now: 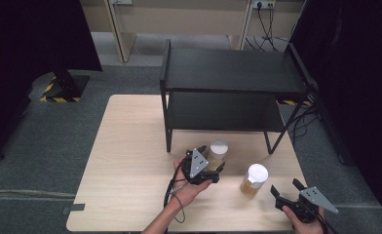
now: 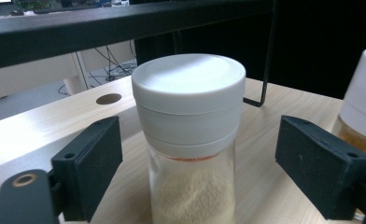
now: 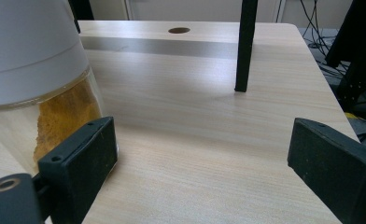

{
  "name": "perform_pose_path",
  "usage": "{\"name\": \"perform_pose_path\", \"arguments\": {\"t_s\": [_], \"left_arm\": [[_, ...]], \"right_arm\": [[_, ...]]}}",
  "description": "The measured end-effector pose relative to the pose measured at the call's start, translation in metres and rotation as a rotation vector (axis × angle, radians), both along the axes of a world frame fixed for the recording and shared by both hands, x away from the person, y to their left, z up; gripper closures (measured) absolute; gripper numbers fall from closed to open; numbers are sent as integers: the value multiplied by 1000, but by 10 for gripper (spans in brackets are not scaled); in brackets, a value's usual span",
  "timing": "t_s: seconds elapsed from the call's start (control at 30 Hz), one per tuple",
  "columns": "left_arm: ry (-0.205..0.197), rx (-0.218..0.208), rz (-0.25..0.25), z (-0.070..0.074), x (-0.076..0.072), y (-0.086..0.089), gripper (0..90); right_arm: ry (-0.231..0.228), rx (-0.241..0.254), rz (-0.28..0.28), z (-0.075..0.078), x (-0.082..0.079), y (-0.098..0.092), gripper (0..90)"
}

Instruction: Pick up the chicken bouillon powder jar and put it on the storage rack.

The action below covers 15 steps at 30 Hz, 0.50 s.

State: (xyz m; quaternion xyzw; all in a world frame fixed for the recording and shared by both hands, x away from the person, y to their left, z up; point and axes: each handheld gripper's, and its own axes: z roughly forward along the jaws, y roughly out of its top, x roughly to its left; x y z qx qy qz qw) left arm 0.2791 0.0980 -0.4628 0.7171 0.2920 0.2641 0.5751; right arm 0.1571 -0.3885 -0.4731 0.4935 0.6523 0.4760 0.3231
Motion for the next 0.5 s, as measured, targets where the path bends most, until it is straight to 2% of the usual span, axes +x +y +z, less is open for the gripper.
{"name": "perform_pose_path", "arguments": {"t_s": [0.13,0.2,0.37,0.5], "left_arm": [[0,-5,9,0,3,-4,189],[4,-27,14,1,5,-4,199],[-15,-8,5,6,8,-9,242],[-16,-3,17,6,7,-11,272]], "right_arm": [[-1,-1,1,0,0,0,85],[0,3,1,0,0,0,85],[0,7,2,0,0,-1,85],[1,4,2,0,0,-1,85]]}}
